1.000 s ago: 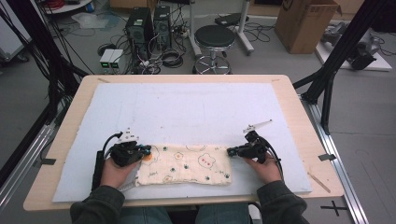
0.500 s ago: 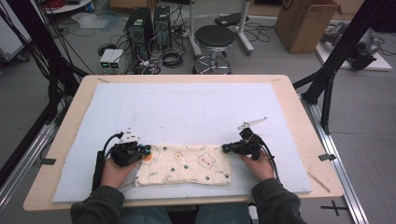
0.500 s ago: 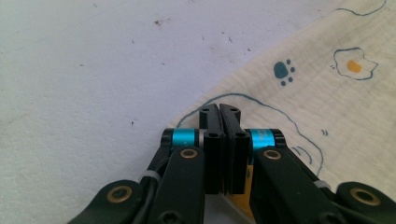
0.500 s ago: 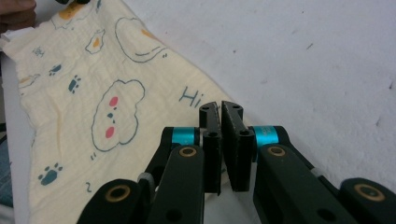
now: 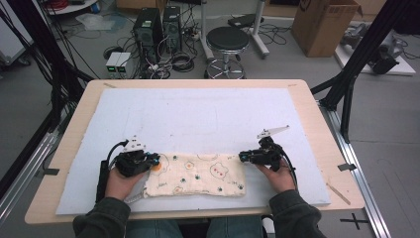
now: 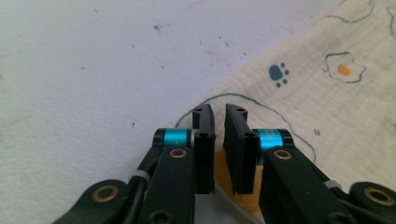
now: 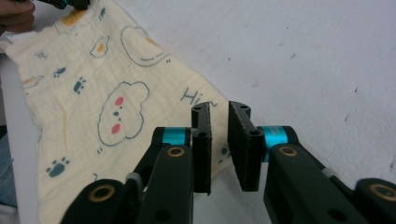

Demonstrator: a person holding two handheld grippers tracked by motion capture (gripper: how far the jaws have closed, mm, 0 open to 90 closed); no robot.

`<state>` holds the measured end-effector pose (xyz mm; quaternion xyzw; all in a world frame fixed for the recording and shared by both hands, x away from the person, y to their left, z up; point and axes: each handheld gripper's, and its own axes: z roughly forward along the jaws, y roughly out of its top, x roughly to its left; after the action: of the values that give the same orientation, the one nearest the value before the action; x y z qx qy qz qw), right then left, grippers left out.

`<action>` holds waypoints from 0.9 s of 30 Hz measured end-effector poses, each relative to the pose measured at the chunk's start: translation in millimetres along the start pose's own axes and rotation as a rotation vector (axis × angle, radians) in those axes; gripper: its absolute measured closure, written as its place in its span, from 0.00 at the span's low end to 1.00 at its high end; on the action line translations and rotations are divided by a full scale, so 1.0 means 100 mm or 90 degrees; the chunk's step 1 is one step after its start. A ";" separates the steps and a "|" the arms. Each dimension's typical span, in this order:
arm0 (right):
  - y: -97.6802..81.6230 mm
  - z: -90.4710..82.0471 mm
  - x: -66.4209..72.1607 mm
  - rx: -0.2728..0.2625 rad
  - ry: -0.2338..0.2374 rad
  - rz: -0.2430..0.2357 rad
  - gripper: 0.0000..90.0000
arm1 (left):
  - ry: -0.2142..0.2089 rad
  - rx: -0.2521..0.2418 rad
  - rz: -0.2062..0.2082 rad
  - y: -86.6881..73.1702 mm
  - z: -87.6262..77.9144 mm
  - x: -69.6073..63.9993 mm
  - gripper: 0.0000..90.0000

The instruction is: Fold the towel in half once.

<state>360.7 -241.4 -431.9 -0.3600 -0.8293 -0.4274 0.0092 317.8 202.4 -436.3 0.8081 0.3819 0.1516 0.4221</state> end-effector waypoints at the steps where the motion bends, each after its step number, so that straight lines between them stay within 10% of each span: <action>1: 0.00 -0.01 0.01 -0.007 -0.003 -0.004 0.83 | -0.002 -0.007 -0.001 0.01 -0.02 0.01 0.84; 14: 0.04 -0.14 0.11 -0.072 -0.030 -0.070 0.46 | -0.041 -0.054 -0.003 0.09 -0.17 -0.03 0.51; 27: 0.05 -0.07 0.15 -0.054 -0.029 -0.086 0.37 | -0.037 -0.055 -0.007 0.09 -0.19 0.00 0.44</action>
<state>350.9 -235.7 -419.5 -0.3128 -0.8330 -0.4532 -0.0538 311.5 209.8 -417.8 0.7910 0.3670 0.1419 0.4685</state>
